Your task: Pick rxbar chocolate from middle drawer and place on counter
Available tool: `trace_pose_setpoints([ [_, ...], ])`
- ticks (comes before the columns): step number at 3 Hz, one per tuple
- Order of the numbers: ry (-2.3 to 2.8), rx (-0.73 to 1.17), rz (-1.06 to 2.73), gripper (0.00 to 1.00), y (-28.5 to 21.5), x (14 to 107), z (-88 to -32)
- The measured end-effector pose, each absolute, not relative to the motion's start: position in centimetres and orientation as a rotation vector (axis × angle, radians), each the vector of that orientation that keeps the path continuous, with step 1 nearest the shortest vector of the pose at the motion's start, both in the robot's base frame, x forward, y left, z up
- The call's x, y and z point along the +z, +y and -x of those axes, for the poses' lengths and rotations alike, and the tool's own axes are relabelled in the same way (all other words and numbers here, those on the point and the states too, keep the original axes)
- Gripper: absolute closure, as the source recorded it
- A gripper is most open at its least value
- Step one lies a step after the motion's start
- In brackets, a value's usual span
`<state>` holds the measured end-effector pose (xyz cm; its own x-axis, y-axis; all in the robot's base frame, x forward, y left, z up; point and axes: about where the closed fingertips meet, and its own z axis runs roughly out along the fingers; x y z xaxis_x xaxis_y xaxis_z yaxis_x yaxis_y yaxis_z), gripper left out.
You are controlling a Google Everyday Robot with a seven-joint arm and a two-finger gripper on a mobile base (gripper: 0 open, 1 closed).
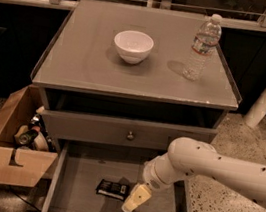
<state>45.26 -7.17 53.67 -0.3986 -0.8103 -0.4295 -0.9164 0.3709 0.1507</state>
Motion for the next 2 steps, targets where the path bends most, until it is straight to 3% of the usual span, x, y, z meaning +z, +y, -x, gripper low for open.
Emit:
trace_pose_setpoints([
  [2,2.32,0.611,1.481,0.0,-5.0,47.4,-49.0],
])
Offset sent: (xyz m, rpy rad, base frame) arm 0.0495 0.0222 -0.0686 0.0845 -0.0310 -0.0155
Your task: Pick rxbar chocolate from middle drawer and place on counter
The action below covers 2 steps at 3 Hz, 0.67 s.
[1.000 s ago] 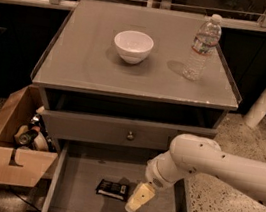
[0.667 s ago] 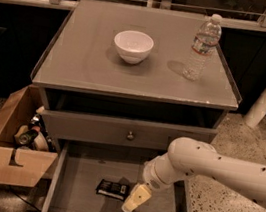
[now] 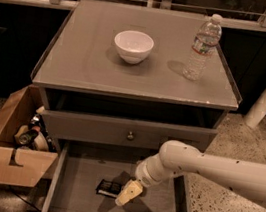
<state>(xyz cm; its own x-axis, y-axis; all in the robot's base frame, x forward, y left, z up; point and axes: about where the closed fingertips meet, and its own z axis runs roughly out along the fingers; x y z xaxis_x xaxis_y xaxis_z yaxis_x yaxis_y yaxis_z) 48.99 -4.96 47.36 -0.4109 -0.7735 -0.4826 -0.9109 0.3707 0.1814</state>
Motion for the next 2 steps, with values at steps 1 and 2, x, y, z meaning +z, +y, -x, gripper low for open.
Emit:
trace_pose_setpoints([
  [1,2.32,0.614,1.48,0.0,-4.9,47.3,-49.0],
  [2,2.305,0.688,1.464,0.0,-3.5,45.0,-48.8],
])
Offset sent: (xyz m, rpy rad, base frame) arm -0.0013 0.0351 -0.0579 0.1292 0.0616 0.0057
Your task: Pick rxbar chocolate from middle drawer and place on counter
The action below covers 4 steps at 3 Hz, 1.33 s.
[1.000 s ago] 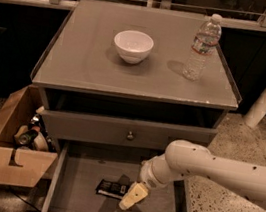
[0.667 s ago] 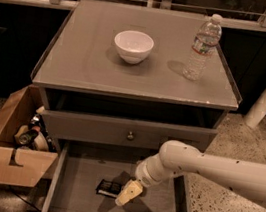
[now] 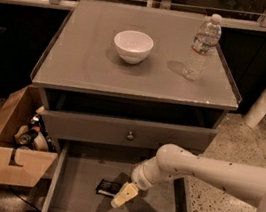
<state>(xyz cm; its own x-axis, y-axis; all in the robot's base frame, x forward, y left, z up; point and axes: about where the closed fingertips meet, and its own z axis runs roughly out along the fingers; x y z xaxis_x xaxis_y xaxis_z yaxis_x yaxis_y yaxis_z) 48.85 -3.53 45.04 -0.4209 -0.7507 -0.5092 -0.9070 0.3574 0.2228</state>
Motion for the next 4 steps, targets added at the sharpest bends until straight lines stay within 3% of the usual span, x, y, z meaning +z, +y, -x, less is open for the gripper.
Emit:
trace_pose_setpoints([
  [4,2.3,0.809,1.427,0.0,0.3,36.8,-49.7],
])
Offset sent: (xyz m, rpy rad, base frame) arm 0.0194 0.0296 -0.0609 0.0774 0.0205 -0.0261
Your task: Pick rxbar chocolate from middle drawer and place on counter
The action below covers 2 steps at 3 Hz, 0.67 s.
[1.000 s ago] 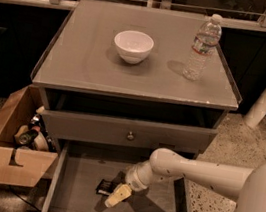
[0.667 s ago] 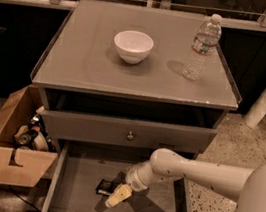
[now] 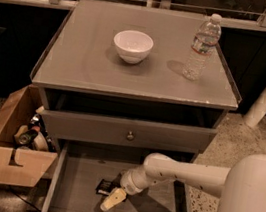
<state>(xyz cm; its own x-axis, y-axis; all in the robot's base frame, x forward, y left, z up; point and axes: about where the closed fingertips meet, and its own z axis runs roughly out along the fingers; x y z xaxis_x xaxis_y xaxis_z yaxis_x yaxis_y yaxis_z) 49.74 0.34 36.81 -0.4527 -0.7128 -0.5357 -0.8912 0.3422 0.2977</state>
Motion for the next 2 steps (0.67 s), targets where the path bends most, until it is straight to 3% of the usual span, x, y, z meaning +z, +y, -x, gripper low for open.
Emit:
trace_pose_setpoints([
  [1,2.311,0.821,1.419,0.0,0.55,36.12,-49.72],
  [2,2.311,0.821,1.419,0.19,0.55,36.12,-49.72],
])
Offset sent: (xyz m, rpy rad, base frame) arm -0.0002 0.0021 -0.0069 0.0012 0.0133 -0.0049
